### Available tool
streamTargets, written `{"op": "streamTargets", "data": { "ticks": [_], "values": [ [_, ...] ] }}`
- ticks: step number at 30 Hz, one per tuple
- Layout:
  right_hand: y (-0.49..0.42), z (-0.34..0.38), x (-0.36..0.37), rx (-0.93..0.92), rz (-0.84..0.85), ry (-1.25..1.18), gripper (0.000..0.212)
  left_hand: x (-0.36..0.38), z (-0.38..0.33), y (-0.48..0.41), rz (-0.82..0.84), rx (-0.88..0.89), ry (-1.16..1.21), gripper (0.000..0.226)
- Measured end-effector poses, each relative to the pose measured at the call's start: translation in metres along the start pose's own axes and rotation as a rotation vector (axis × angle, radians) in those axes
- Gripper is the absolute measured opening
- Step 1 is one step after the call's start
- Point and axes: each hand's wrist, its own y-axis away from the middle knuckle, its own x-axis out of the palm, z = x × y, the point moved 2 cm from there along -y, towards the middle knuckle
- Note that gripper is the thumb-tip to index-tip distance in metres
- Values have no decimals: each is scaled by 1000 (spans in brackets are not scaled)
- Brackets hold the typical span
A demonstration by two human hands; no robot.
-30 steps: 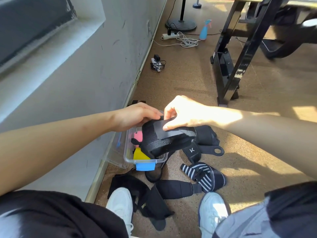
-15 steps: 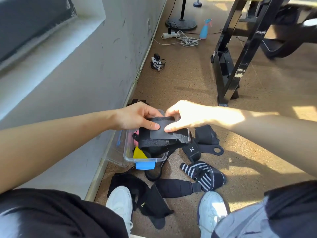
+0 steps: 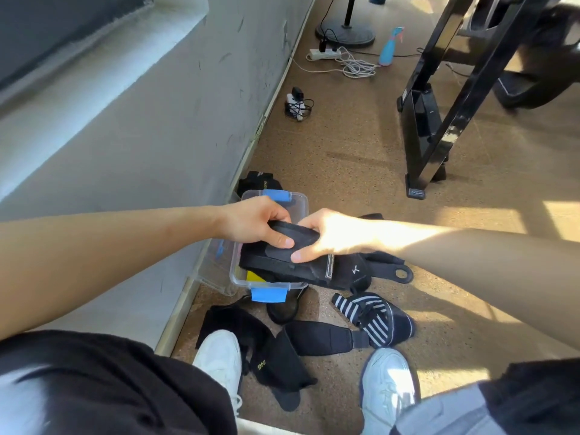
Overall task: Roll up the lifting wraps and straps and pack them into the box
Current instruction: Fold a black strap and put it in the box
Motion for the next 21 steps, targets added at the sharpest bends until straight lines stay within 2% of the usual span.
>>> {"op": "streamTargets", "data": {
  "ticks": [4, 8, 10, 13, 16, 21],
  "values": [
    [-7, -9, 10, 49, -24, -72, 13, 1, 7, -2, 23, -20, 1, 13],
    [-12, -10, -2, 100, -64, 18, 25, -7, 19, -1, 54, -91, -38, 32],
    [-12, -13, -16, 124, -93, 71, 21, -14, 28, 4, 52, -140, -5, 39],
    [-10, -23, -41, 169, -128, 197, 15, -19, 42, 10, 42, -174, -10, 23],
    [-8, -42, -56, 241, -160, 296, 27, -23, 49, 12, 17, -209, -115, 19],
    [-1, -57, -62, 320, -164, 350, 36, -26, 46, 16, -48, -218, 32, 7]
  ]
}}
